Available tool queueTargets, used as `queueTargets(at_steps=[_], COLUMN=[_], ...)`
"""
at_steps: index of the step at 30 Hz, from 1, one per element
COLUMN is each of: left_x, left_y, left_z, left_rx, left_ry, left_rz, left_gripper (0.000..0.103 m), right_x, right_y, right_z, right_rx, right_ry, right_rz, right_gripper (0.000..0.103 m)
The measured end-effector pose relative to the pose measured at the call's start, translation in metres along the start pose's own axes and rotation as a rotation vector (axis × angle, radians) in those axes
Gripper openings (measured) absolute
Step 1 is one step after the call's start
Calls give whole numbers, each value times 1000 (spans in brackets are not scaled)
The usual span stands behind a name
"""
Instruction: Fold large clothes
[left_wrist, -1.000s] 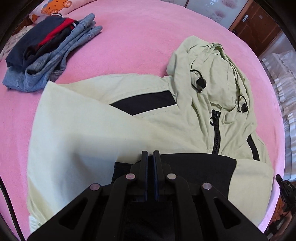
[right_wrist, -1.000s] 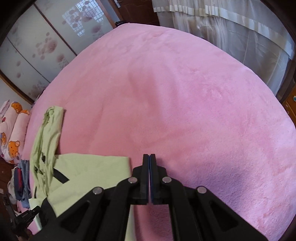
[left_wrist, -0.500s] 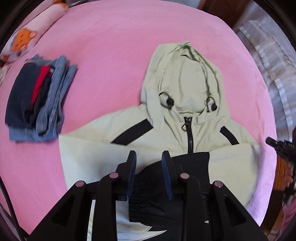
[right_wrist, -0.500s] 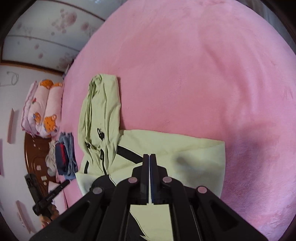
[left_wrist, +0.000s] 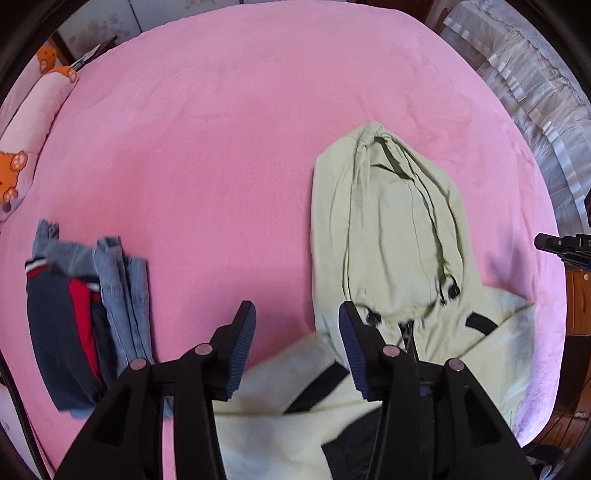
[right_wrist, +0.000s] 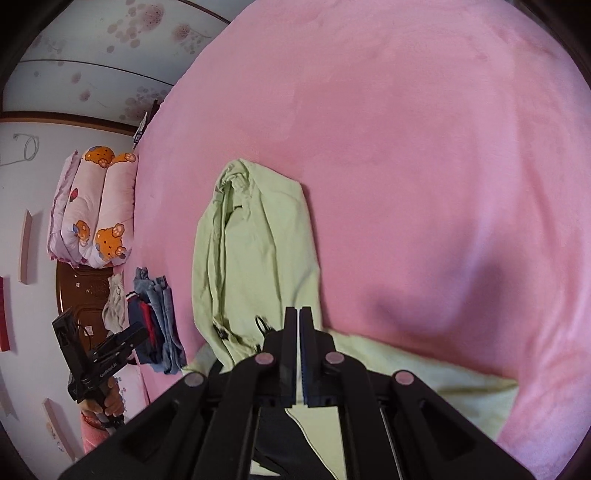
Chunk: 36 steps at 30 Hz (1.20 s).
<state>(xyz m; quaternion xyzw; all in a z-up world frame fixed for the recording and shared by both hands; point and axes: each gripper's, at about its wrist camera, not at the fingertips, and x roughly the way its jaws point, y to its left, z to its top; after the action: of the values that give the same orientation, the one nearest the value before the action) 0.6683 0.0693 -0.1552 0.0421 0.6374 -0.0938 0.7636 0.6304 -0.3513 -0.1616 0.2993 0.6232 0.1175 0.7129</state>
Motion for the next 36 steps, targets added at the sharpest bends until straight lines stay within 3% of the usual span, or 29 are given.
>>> queueTargets(at_steps=[4, 8, 11, 13, 14, 19, 30, 31, 33, 34, 36], left_x=[22, 52, 77, 94, 102, 136, 168, 170, 172, 174, 174], left_y=[-1, 1, 3, 5, 5, 8, 9, 8, 4, 1, -3], left_z=[32, 49, 51, 51, 51, 52, 63, 64, 65, 66, 69], left_rx=[-2, -51, -76, -92, -98, -135, -283, -293, -287, -281, -274], left_ry=[-16, -60, -82, -82, -84, -97, -162, -170, -180, -176, -185], left_rz=[17, -37, -71, -91, -96, -167, -291, -294, -303, -326, -326], left_gripper=[47, 57, 57, 57, 58, 58, 57, 54, 21, 13, 8], right_x=[33, 66, 86, 93, 97, 114, 129, 129, 129, 129, 129], right_y=[11, 23, 25, 24, 24, 17, -1, 0, 2, 3, 8], right_z=[24, 32, 35, 38, 39, 45, 50, 49, 48, 47, 47], right_rx=[-50, -145, -188, -205, -227, -276, -221, -225, -223, -221, -237], right_ry=[-31, -10, -28, -66, -100, -173, -252, -265, -284, -287, -282], right_rz=[-71, -66, -40, -49, -69, -89, 43, 46, 54, 58, 67], right_gripper=[1, 2, 18, 36, 38, 39, 39, 38, 29, 25, 11])
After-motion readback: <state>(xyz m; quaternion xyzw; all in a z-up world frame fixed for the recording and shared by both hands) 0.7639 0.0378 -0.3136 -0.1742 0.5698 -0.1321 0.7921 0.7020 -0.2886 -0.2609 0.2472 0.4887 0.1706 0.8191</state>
